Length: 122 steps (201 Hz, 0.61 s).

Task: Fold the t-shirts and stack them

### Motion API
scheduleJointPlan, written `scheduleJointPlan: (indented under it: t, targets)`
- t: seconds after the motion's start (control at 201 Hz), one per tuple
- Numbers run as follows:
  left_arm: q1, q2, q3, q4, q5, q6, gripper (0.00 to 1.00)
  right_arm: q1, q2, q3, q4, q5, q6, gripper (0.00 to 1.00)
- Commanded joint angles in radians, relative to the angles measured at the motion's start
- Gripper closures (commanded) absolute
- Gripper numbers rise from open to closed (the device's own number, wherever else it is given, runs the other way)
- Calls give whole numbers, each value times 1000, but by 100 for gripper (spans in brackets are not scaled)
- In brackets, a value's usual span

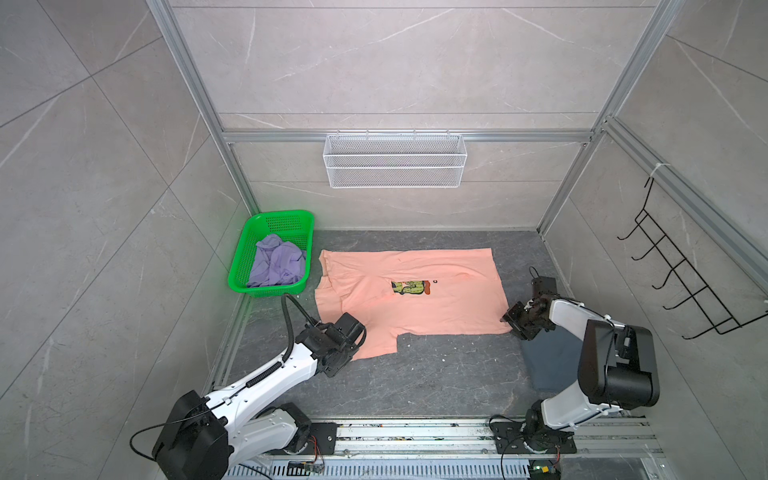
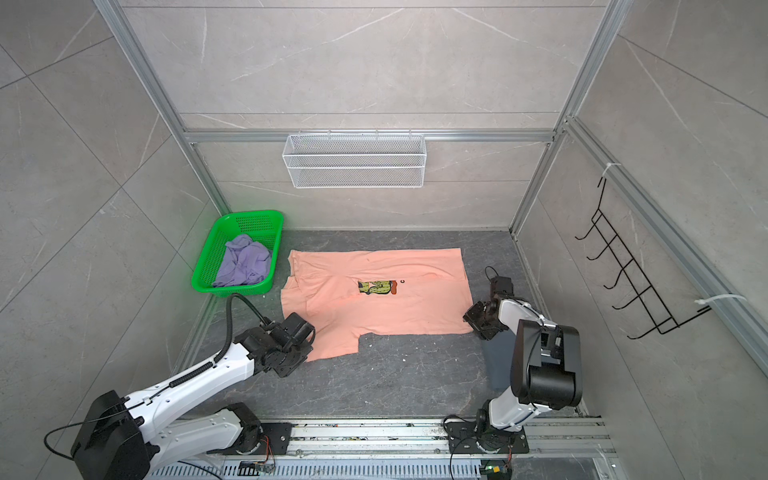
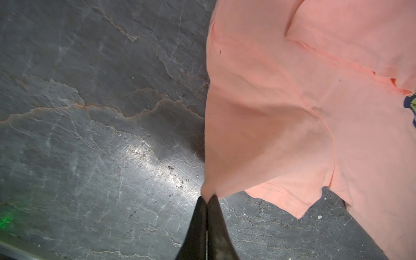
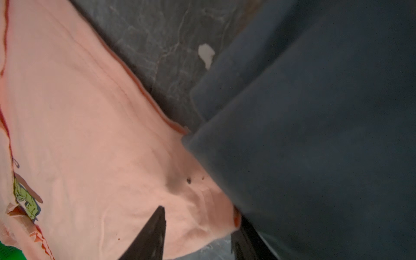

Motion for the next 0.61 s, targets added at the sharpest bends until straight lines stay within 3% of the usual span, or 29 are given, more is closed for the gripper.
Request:
scheduleJointPlan:
  t: [0.0,0.08,0.244,0.438,0.602]
  targets:
    - [17,-42,33,-82,-57,37,100,15,101,-39,-58,150,42,70]
    - [35,-68,35,-90,-59,45,100,26,101,-20,-91,161,36,84]
    - [42,-105,63,-121,-79,52,100,39,14,-19,-152,154,13,99]
    - [66,-95,153,-104,-102,144,100,43,-84,3,-188,114,15,100]
    - [184,13,276,-11,-36,317,100,43,-34,134,-195,81,21,100]
